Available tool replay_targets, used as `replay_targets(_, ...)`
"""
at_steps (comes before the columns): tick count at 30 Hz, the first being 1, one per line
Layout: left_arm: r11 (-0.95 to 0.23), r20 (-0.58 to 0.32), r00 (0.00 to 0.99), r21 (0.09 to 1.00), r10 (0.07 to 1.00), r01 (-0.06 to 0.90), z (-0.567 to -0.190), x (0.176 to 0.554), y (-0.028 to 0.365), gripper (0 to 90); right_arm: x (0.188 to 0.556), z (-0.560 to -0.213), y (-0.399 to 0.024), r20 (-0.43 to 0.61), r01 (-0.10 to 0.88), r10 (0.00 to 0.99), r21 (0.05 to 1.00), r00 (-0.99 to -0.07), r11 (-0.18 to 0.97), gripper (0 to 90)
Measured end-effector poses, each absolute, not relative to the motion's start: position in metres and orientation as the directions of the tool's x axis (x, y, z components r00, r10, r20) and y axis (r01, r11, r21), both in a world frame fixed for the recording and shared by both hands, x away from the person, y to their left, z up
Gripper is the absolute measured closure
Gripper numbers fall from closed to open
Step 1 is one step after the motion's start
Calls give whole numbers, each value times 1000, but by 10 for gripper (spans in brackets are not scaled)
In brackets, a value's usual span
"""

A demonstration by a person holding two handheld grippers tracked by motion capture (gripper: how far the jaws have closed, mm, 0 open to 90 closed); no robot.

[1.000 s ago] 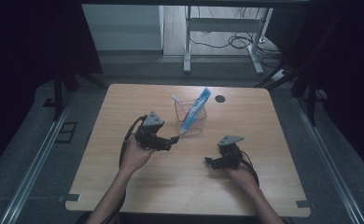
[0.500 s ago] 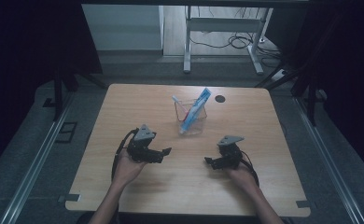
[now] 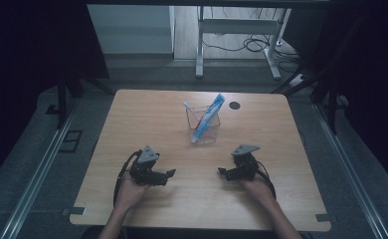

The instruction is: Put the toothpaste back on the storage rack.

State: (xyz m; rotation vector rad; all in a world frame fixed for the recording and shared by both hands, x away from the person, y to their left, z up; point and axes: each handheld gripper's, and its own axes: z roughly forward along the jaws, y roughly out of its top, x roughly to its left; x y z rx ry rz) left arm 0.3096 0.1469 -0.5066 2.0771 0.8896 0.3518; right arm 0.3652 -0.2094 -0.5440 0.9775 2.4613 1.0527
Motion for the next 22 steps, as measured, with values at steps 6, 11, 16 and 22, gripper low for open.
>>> replay_targets(6,-409,-76,693,760,717,506,-525,304,151,133,365,-544,-209,0,474,687,723,-727,502,121)
replay_targets(11,-445,-59,685,719,726,534,-537,302,151,133,365,-544,-209,0,474,687,723,-727,502,121)
replay_targets(16,-484,-27,688,690,725,538,-544,301,143,129,365,-544,-209,-1,474,688,723,-726,502,122)
replay_targets(22,-479,-28,679,688,733,545,-544,300,142,128,365,-544,-209,2,475,686,723,-728,502,122)
